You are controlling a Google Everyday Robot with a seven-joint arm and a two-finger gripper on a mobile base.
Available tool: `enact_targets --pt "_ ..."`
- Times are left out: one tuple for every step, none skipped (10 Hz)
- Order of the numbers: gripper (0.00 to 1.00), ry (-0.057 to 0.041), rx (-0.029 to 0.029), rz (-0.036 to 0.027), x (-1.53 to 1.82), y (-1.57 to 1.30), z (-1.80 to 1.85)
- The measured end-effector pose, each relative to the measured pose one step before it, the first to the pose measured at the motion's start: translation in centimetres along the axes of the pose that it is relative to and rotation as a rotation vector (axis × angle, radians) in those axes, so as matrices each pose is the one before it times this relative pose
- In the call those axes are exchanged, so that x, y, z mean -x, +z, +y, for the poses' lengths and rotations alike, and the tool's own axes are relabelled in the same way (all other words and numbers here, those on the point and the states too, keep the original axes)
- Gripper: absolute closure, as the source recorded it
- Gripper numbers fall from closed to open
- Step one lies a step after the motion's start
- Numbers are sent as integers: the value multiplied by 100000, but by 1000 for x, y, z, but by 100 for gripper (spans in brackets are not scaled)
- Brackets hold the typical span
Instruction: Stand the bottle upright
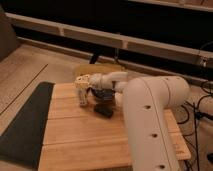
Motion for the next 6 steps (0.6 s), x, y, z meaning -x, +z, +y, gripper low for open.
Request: enact_targets --pt "75 686 136 597 -213 -57 -413" --pt "64 240 279 457 -148 45 -353" --pt "55 285 395 277 -83 116 -178" --pt "45 143 328 113 36 134 -208" --pt "35 561 343 52 -64 -11 -70" --pt "26 428 179 -58 -29 -88 -98"
